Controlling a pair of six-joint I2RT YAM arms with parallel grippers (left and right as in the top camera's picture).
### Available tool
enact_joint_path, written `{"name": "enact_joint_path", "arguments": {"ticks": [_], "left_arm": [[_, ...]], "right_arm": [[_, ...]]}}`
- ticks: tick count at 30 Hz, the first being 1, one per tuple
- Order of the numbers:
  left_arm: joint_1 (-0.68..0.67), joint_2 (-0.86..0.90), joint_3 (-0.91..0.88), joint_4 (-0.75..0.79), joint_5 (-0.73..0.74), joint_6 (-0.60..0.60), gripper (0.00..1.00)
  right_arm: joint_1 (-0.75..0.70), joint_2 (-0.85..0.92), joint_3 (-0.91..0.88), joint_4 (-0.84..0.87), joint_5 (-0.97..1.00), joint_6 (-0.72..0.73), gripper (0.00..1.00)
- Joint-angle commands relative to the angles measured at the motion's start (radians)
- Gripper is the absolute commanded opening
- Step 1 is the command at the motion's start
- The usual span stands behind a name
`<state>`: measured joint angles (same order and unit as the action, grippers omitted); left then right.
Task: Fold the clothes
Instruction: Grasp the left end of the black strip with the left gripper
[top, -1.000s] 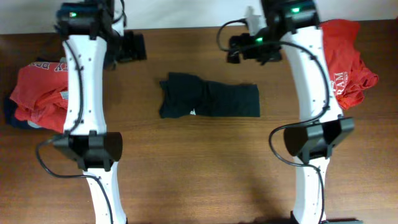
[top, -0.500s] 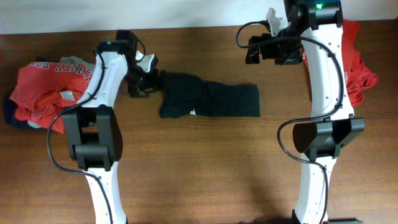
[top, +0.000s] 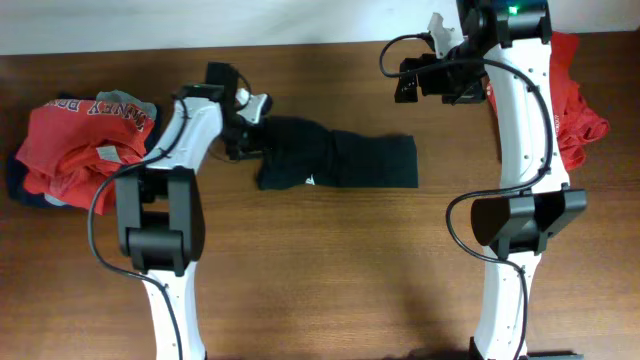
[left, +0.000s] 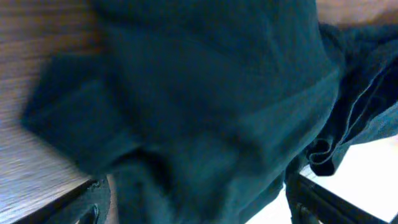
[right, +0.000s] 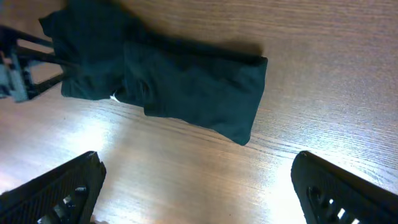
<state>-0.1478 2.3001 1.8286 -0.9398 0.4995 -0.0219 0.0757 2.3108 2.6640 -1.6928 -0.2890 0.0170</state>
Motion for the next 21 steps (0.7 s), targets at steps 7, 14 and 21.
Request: {"name": "enact_joint_path", "arguments": {"ticks": [7,14,21], "left_arm": [[-0.039,-0.009,-0.021,-0.024,-0.151,0.018,0.59],[-0.039,-0.009,-0.107,0.042,-0.181,0.018,0.51],[-0.039,-0.009,-0.156,0.114,-0.186,0.015,0.31]], "right_arm": [[0.001,-0.008,0.01,-0.006,-0.006,-0.013,0.99],[0.001,-0.008,0.01,-0.006,-0.006,-0.013,0.98],[0.002,-0.008,0.01,-0.006,-0.006,-0.013,0.99]]}}
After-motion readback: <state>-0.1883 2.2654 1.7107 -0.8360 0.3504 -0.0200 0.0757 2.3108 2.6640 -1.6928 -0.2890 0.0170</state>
